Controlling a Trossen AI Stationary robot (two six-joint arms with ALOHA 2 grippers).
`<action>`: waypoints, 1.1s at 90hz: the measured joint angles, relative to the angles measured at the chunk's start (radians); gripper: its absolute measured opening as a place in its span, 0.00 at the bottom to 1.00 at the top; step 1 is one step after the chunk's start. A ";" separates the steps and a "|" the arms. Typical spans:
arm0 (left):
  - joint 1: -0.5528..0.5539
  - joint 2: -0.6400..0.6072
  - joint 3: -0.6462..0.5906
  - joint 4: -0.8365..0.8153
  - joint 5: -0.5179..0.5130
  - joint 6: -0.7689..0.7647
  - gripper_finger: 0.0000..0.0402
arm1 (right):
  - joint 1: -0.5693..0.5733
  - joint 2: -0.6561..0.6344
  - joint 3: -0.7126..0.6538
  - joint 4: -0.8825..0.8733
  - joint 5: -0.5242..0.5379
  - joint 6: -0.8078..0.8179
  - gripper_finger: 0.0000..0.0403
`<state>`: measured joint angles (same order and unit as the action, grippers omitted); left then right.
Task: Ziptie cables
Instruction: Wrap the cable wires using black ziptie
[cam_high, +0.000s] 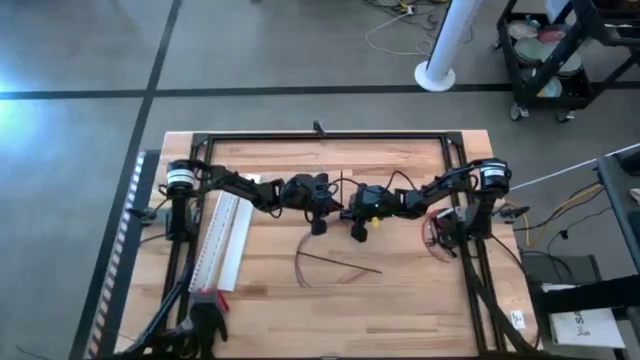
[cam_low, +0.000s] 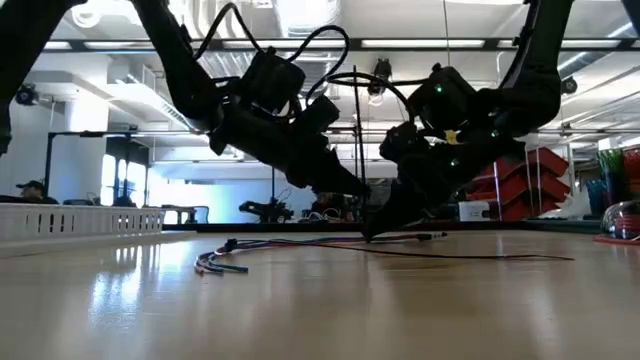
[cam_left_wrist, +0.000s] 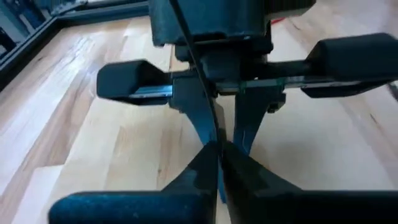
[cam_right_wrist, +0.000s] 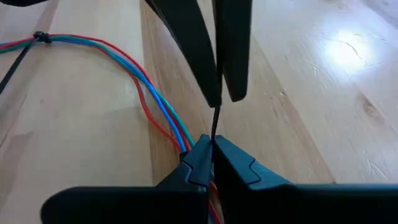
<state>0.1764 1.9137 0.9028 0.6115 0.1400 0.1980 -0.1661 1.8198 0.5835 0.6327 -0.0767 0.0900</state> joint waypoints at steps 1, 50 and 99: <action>0.000 -0.002 0.000 -0.001 0.000 0.001 0.00 | 0.000 0.000 0.000 0.000 -0.001 0.001 0.00; -0.001 -0.097 0.000 -0.066 -0.026 0.029 0.00 | 0.014 -0.058 -0.003 -0.031 -0.010 0.004 0.00; 0.005 -0.067 -0.003 -0.114 0.011 -0.035 0.16 | 0.013 -0.104 -0.001 -0.052 -0.001 -0.023 0.00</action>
<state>0.1816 1.8468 0.9003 0.4974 0.1505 0.1629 -0.1528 1.7161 0.5823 0.5803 -0.0780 0.0666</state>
